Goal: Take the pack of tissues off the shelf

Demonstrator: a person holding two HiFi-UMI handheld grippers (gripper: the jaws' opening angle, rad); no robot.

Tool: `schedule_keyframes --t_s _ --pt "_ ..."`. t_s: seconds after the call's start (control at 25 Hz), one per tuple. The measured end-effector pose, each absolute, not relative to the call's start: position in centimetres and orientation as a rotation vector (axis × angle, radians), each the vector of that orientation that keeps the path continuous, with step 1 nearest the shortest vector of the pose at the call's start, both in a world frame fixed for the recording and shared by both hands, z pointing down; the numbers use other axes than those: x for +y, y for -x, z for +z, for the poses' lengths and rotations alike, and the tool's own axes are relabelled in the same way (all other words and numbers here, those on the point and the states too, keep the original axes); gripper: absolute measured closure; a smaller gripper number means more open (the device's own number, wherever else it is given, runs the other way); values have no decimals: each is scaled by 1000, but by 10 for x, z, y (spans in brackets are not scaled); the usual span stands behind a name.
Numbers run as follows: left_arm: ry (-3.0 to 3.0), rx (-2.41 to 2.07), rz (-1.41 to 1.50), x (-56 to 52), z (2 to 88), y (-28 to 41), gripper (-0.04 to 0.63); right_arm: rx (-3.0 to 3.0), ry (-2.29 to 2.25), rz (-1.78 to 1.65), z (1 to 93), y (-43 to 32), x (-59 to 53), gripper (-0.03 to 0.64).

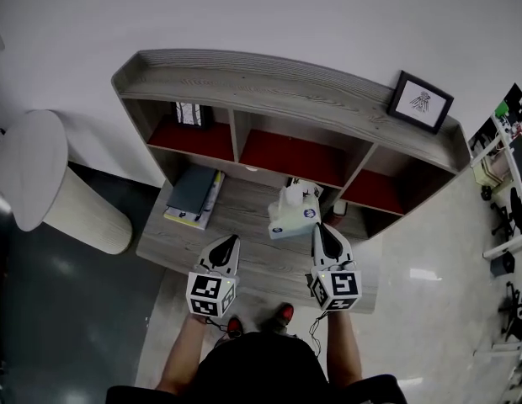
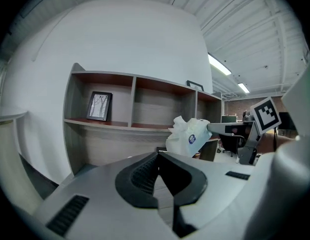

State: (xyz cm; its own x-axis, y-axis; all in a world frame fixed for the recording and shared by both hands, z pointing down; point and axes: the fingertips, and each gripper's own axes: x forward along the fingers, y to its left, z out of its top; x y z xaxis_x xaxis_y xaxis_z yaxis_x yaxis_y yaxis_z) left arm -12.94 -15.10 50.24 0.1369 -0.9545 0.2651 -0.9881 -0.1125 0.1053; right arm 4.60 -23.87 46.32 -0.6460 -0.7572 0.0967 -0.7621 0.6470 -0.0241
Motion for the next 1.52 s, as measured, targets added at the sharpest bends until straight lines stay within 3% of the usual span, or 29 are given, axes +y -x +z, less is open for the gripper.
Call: schedule_keyframes --t_s 1.0,1.52 --pt "-1861 -1974 223 -96 585 192 589 -2737 -879 269 584 67 -208 589" --pt "-1726 -1938 242 -77 638 196 589 -2622 -796 386 664 76 -201 589"
